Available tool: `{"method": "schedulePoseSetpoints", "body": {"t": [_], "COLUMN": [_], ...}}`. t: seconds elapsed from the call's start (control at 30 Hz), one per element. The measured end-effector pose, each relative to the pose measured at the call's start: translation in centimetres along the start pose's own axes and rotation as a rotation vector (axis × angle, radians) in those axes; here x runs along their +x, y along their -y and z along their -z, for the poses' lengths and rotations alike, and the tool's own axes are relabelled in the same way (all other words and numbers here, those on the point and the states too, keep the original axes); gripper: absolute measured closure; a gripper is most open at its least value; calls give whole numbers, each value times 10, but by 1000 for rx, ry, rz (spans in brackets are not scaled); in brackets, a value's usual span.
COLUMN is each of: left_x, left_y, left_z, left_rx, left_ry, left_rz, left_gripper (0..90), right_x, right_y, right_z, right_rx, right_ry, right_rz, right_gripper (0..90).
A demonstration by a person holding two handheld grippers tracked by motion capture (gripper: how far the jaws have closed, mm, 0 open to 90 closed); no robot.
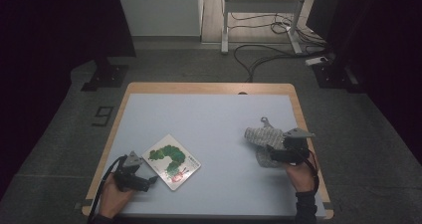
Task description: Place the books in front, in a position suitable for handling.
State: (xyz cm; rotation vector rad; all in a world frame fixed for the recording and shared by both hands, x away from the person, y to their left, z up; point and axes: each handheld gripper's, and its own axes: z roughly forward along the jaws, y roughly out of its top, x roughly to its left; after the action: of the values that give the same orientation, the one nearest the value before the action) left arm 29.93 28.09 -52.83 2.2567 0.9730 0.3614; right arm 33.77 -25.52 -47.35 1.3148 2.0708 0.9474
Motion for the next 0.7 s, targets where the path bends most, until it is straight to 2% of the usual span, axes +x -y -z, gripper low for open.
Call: {"method": "schedulePoseSetpoints", "body": {"t": [0.2, 0.23, 0.37, 0.5, 0.7], "left_x": [0, 0, 0, 0, 0], "left_y": [0, 0, 0, 0, 0], "left_z": [0, 0, 0, 0, 0], "left_rx": [0, 0, 0, 0, 0], "left_ry": [0, 0, -1, 0, 1], "left_rz": [0, -1, -1, 1, 3], "left_gripper": [0, 0, 0, 0, 0], "right_x": [12, 17, 24, 36, 50], "right_y": [-8, -10, -12, -15, -17], "right_z": [9, 10, 8, 1, -6], "right_rx": [-40, -51, -53, -43, -41], "right_ry": [-8, -21, -34, -60, -102], "right_rz": [33, 48, 61, 94, 117], "right_gripper": [131, 131, 131, 130, 130]}}
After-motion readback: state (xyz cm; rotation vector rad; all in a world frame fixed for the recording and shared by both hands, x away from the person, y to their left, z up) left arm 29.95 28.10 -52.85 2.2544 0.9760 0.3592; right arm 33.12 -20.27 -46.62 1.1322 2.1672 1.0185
